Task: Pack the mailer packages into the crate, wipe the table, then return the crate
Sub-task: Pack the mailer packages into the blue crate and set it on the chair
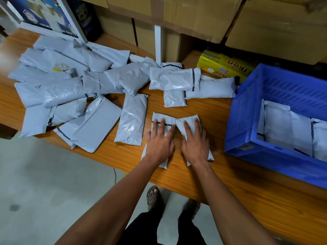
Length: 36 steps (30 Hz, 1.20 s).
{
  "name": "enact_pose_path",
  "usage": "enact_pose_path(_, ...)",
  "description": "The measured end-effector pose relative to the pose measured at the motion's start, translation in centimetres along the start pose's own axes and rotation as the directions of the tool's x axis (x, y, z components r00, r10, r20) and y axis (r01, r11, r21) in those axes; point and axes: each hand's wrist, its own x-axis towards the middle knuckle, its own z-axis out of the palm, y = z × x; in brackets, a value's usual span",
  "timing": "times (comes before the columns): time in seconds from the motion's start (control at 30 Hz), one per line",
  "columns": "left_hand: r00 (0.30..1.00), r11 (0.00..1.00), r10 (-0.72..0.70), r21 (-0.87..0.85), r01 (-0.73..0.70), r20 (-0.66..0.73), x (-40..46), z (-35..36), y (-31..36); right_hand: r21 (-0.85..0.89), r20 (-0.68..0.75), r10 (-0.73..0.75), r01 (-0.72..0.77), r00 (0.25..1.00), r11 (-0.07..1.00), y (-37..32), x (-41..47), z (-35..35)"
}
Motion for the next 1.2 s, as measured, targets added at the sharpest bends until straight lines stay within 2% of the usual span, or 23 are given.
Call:
enact_pose_path(0.27, 0.997, 0.999, 0.037, 0.014, -0.038, 0.066, -5.4, -1.6, 1.5, -0.021, 0.011, 0.012, -0.012, 1.000, 1.000, 0.2, -4.7, -2.8)
enact_pose_path(0.47, 0.994, 0.998, 0.056, 0.023, -0.054, -0.092, -2.8, -9.2, 4.2, 0.029, -0.135, 0.015, -0.011, 0.991, 1.000, 0.0, -2.3, -10.8)
enact_pose_path(0.67, 0.938, 0.990, 0.130, -0.013, -0.142, -0.322, 0.9, -17.7, 10.3, 0.053, -0.352, 0.091, -0.077, 0.932, 0.996, 2.8, -0.1, -20.0)
enact_pose_path(0.8, 0.927, 0.977, 0.172, -0.065, -0.204, -0.334, 2.5, -20.1, 16.9, 0.069, -0.405, 0.176, -0.161, 0.897, 0.984, 8.5, -0.5, -23.7)
enact_pose_path(1.03, 0.924, 0.945, 0.279, -0.096, -0.312, -0.261, 3.2, -18.1, 31.7, 0.107, -0.336, 0.322, -0.304, 0.885, 0.947, 23.9, -2.9, -24.4)
enact_pose_path(1.2, 0.944, 0.937, 0.313, -0.127, -0.325, -0.104, 5.6, -13.7, 42.7, 0.087, -0.251, 0.410, -0.401, 0.877, 0.912, 35.8, -3.1, -23.3)
